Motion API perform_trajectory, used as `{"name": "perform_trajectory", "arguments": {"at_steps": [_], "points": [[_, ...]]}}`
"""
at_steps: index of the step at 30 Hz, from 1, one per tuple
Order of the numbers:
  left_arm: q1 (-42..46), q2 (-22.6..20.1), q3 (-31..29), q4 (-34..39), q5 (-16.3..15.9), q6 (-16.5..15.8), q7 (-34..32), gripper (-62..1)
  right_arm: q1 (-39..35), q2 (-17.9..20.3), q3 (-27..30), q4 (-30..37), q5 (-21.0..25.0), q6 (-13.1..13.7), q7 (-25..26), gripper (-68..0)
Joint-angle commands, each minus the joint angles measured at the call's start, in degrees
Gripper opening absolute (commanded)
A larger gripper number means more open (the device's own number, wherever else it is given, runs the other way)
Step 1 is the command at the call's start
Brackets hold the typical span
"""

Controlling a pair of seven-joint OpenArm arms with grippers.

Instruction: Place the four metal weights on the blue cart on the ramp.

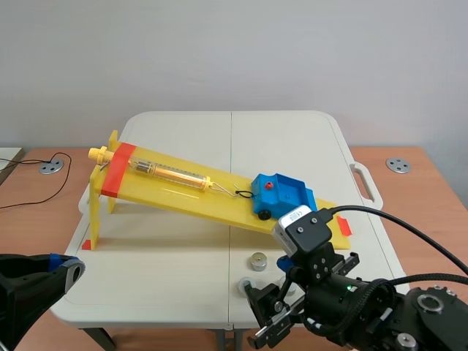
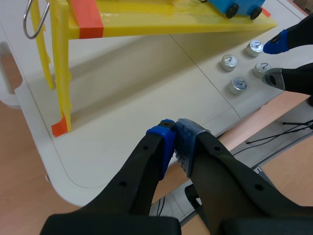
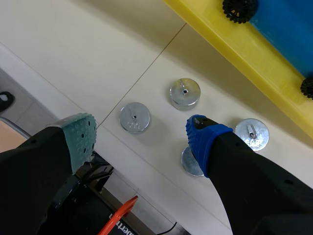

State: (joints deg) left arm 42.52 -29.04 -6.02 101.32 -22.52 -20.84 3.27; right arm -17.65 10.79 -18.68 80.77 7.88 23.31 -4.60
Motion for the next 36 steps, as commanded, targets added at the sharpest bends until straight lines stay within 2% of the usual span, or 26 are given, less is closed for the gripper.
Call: {"name": "perform_trajectory", "arguments": {"at_steps": [1, 18, 36], "points": [[0.1, 0.0, -0.4, 1.7, -1.7, 0.1, -5.2, -57.7, 3.7, -0.7, -0.5, 3.8, 1.5, 0.1, 6.2, -28.3], [-0.8, 0.0, -0.4, 1.7, -1.7, 0.0, -5.1, -57.7, 7.0, -4.1, -2.0, -2.2, -0.3, -1.0, 7.3, -28.3], [-0.8, 0.0, -0.4, 1.7, -1.7, 0.0, -5.1, -57.7, 8.3, -5.9, -5.5, -2.6, -2.8, -2.0, 7.5, -30.1]]}}
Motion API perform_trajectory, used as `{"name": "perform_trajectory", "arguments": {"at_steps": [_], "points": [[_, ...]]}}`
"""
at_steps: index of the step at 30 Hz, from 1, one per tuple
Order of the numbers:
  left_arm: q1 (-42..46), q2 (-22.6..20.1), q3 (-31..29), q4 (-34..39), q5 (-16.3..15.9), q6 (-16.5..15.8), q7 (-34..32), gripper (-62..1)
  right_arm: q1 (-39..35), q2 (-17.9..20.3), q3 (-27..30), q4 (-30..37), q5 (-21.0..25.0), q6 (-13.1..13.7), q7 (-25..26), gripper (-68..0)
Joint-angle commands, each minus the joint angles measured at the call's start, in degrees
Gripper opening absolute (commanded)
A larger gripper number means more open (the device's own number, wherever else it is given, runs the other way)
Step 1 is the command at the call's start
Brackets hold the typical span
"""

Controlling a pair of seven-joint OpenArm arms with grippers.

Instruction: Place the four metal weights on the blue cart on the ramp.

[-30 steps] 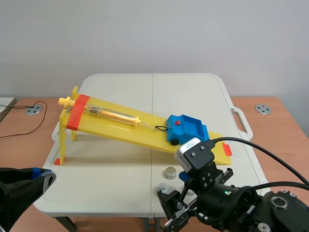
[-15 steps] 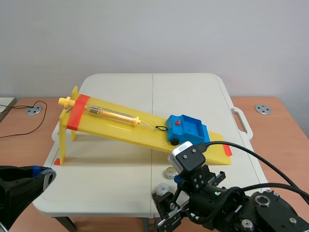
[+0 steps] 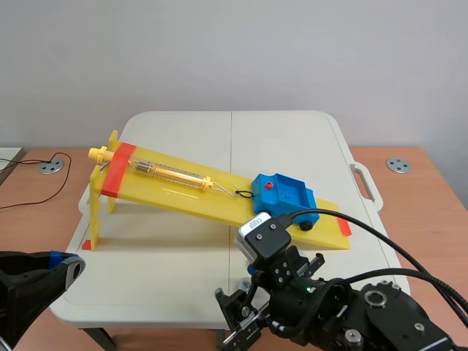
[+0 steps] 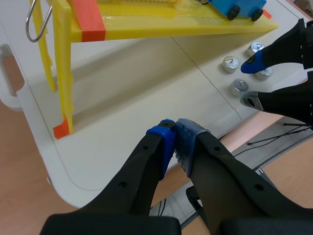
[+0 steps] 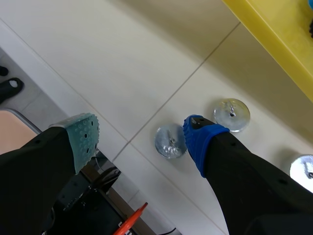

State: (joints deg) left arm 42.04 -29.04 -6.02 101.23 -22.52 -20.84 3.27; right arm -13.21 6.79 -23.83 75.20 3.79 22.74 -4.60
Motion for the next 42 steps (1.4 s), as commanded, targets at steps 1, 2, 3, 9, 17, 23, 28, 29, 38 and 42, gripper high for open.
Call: {"name": "perform_trajectory", "arguments": {"at_steps": [1, 2, 3, 9, 17, 23, 28, 29, 38, 42], "points": [[-0.3, 0.0, -0.4, 1.8, -1.7, 0.0, -5.1, -57.7, 3.9, -1.9, -0.3, 2.9, 1.3, -1.8, 7.5, -30.1], [-0.3, 0.0, -0.4, 1.8, -1.7, 0.0, -5.1, -57.7, 3.9, -1.9, -0.3, 2.9, 1.3, -1.8, 7.5, -30.1], [-0.3, 0.0, -0.4, 1.8, -1.7, 0.0, -5.1, -57.7, 3.9, -1.9, -0.3, 2.7, 1.3, -1.9, 7.5, -30.1], [-0.3, 0.0, -0.4, 1.8, -1.7, 0.0, -5.1, -57.7, 4.8, -2.1, -0.3, 0.3, 1.3, -2.2, 7.7, -30.1], [-0.3, 0.0, -0.4, 1.8, -1.7, 0.0, -5.1, -57.8, 5.9, -2.7, -1.1, -1.2, 1.3, -2.2, 7.8, -30.1], [-0.3, 0.0, -0.4, 1.8, -1.7, 0.0, -5.1, -57.7, 6.0, -2.7, -1.4, -1.4, 1.3, -2.2, 8.0, -30.1], [-0.3, 0.0, -0.4, 1.8, -1.7, 0.0, -5.1, -57.7, 6.5, -2.7, -1.4, -2.3, 1.3, -2.2, 8.5, -31.0], [-0.3, 0.0, -0.4, 1.8, -1.7, 0.0, -5.1, -57.7, 6.6, -2.7, -1.4, -2.5, 1.3, -2.2, 8.5, -31.2], [-0.3, 0.0, -0.4, 1.8, -1.7, 0.0, -5.1, -57.7, 6.7, -2.8, -1.4, -2.7, 1.3, -2.2, 8.6, -32.8], [-0.3, 0.0, -0.4, 1.8, -1.7, 0.0, -5.1, -57.7, 6.7, -3.1, -1.9, -2.8, 1.3, -2.2, 8.4, -32.9]]}}
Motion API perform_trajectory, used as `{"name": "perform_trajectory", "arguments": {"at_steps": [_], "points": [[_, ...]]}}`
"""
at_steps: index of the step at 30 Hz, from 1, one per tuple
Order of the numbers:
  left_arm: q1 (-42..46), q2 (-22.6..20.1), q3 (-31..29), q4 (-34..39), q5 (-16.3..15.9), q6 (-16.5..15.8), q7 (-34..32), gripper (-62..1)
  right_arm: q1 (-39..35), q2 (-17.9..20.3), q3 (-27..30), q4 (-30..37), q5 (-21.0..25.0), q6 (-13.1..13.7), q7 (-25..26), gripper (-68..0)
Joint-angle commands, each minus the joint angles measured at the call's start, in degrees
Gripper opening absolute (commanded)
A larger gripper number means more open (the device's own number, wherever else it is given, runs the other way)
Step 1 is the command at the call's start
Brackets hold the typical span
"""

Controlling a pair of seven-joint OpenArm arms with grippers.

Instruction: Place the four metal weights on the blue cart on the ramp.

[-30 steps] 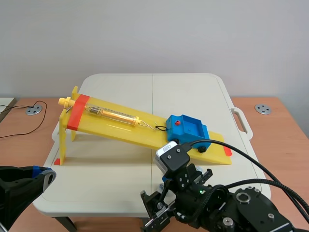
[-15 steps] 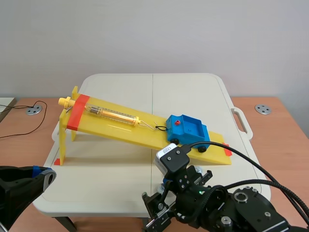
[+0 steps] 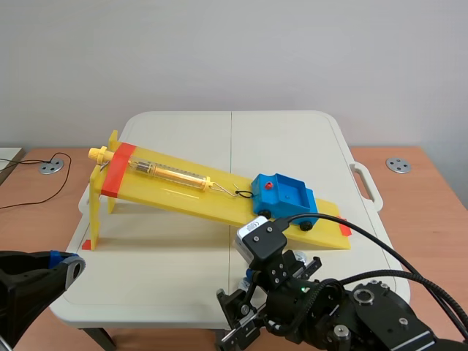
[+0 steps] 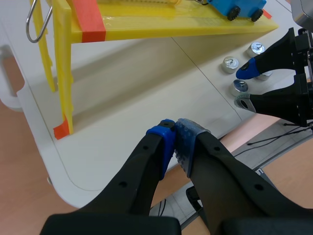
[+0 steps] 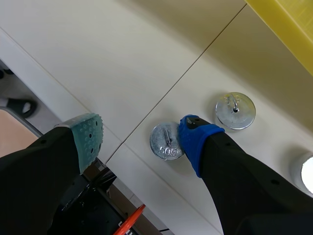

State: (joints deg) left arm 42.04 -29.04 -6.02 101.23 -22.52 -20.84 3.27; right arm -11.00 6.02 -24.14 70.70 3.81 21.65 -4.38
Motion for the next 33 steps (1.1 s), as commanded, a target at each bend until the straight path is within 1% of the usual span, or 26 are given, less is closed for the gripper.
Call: {"name": "perform_trajectory", "arguments": {"at_steps": [1, 6, 11, 14, 17, 19, 26, 27, 30, 33], "points": [[-0.3, 0.0, -0.4, 1.8, -1.7, 0.0, -5.1, -57.7, 4.5, -2.4, -1.9, 1.5, 1.3, -1.1, 8.2, -32.9], [-0.3, 0.0, -0.4, 1.8, -1.7, 0.0, -5.1, -57.7, 4.5, -2.9, -3.1, 0.5, 1.3, -1.1, 8.4, -32.9], [-0.3, 0.0, -0.4, 1.8, -1.7, 0.0, -5.1, -57.7, 4.5, -2.9, -3.2, 0.5, 1.3, -1.3, 8.3, -33.6], [-0.3, 0.0, -0.4, 1.8, -1.7, 0.0, -5.1, -57.7, 4.5, -2.9, -3.2, 0.5, 1.3, -1.9, 8.1, -37.3], [-0.3, 0.0, -0.4, 1.8, -1.7, 0.0, -5.1, -57.7, 4.5, -2.8, -3.2, 0.5, 1.3, -2.6, 8.1, -38.1], [-0.3, 0.0, -0.4, 1.8, -1.7, 0.0, -5.1, -57.7, 4.5, -2.8, -3.2, 0.5, 1.3, -3.0, 8.1, -41.7], [-0.3, 0.0, -0.4, 1.8, -1.7, 0.0, -5.1, -57.7, 4.5, -2.8, -3.2, 0.0, 1.3, -5.9, 7.9, -49.9], [-0.3, 0.0, -0.4, 1.8, -1.7, 0.0, -5.1, -57.7, 4.5, -2.8, -3.2, -0.2, 1.3, -5.9, 7.9, -50.4], [-0.3, 0.0, -0.4, 1.8, -1.7, 0.0, -5.1, -57.7, 4.5, -2.8, -3.2, -1.0, 1.3, -7.3, 7.9, -51.1], [-0.3, -0.1, -0.4, 1.8, -1.7, 0.0, -5.1, -57.7, 4.5, -2.8, -3.2, -1.7, 1.3, -7.3, 8.0, -51.1]]}}
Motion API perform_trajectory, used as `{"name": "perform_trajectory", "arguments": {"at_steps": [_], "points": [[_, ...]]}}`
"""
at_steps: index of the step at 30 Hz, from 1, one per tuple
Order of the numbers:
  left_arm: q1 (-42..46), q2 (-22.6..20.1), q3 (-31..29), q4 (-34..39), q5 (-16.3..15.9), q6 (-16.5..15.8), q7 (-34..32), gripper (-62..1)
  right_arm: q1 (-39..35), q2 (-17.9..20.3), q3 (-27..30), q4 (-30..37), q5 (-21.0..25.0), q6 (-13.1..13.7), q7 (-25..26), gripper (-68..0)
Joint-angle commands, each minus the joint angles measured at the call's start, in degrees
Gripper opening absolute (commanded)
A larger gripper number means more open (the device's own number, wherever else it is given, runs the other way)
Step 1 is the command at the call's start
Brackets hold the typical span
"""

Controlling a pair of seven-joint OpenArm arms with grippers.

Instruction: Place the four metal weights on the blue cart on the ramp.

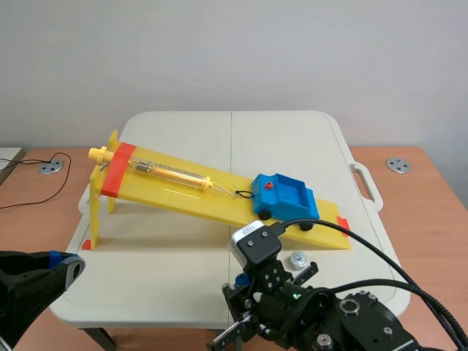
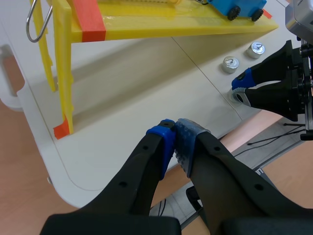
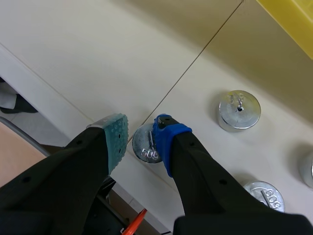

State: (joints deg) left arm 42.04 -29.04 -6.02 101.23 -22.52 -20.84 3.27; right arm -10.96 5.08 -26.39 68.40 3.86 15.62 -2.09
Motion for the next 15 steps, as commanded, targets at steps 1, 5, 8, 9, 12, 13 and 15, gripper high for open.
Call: {"name": "perform_trajectory", "arguments": {"at_steps": [1, 5, 8, 9, 12, 13, 15], "points": [[-0.3, -0.1, -0.4, 1.8, -1.7, 0.0, -5.1, -57.7, 4.6, -1.9, -1.0, 0.3, 1.3, -1.3, 5.9, -51.1], [-0.3, -0.1, -0.4, 1.8, -1.7, 0.0, -5.2, -57.7, 5.1, -1.9, -1.0, -0.7, 1.2, -1.3, 6.0, -53.6], [-0.3, -0.1, -0.4, 1.8, -1.7, 0.0, -5.2, -57.7, 5.4, -1.9, -1.0, -0.8, 1.2, -1.5, 5.9, -56.1], [-0.3, -0.1, -0.4, 1.8, -1.7, 0.0, -5.2, -57.7, 5.4, -1.9, -1.0, -0.8, 1.2, -1.5, 5.9, -57.1], [-0.3, -0.1, -0.4, 1.8, -1.7, 0.0, -5.2, -57.7, 5.4, -1.9, -1.0, -0.8, 1.2, -1.5, 5.6, -61.2], [-0.3, -0.1, -0.4, 1.8, -1.7, 0.0, -5.2, -57.7, 5.4, -1.9, -1.0, -0.8, 1.2, -1.5, 5.4, -62.3], [-0.3, -0.1, -0.4, 1.8, -1.7, 0.0, -5.2, -57.7, 5.4, -1.9, -1.0, -0.8, 1.2, -1.5, 5.4, -64.6]]}}
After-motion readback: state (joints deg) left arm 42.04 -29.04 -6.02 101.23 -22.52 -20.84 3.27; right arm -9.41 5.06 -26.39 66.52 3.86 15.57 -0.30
